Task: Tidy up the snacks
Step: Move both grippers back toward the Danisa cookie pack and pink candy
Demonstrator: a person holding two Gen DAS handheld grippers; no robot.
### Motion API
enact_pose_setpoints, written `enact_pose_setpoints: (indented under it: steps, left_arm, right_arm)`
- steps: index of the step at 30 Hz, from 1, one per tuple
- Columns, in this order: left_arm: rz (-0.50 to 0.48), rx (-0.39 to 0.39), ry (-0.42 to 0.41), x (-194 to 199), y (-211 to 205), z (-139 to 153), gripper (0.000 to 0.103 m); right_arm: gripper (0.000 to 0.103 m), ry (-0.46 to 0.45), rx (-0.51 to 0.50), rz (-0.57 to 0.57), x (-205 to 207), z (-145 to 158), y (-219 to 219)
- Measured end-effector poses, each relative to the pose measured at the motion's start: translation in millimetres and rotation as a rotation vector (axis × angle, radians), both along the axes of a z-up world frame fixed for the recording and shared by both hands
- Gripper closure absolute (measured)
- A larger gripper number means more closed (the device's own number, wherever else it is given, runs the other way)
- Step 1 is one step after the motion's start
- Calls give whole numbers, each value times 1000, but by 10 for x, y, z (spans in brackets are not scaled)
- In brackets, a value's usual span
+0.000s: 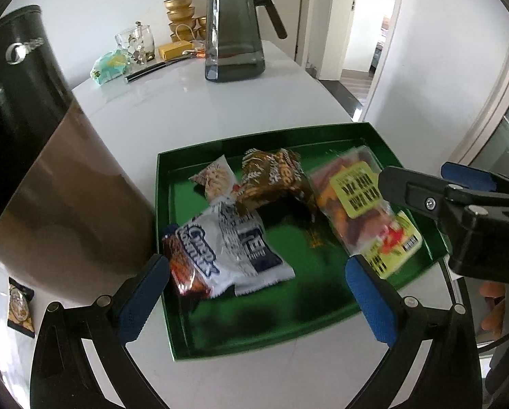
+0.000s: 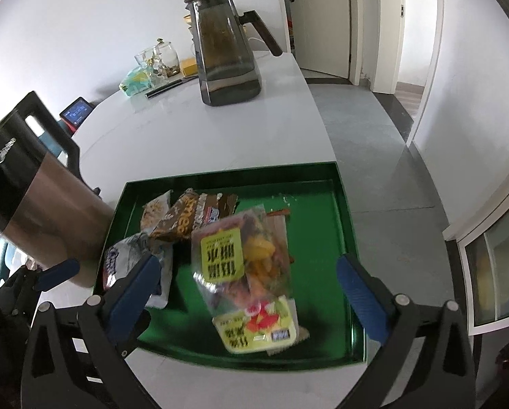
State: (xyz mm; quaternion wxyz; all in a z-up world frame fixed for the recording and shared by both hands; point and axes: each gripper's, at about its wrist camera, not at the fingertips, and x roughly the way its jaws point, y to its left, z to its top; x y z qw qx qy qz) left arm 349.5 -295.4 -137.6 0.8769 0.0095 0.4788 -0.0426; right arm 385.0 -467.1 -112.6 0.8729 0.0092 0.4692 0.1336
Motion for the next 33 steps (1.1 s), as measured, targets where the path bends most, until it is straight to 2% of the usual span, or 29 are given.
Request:
enact_pose_setpoints:
  steps: [6, 14, 24, 29, 33]
  left_arm:
    - [9, -34, -6, -337, 114, 112, 1]
    - [50, -36, -15, -871, 466, 202, 1]
    - [128, -34, -17, -1402, 1274, 268, 1]
    - [154, -40, 0, -1539, 1836, 234, 1]
    - [141, -5, 3, -1571, 2265, 210, 1]
  right_arm:
    - [0, -14, -9, -2, -330, 105, 16]
    - [0, -24, -6, 27, -814, 192, 262]
    - [0, -44, 43, 54, -1391, 106, 917]
    - [0, -17, 53, 57, -1588, 31, 1365]
    - [0, -10, 59, 39, -1730, -8, 1699]
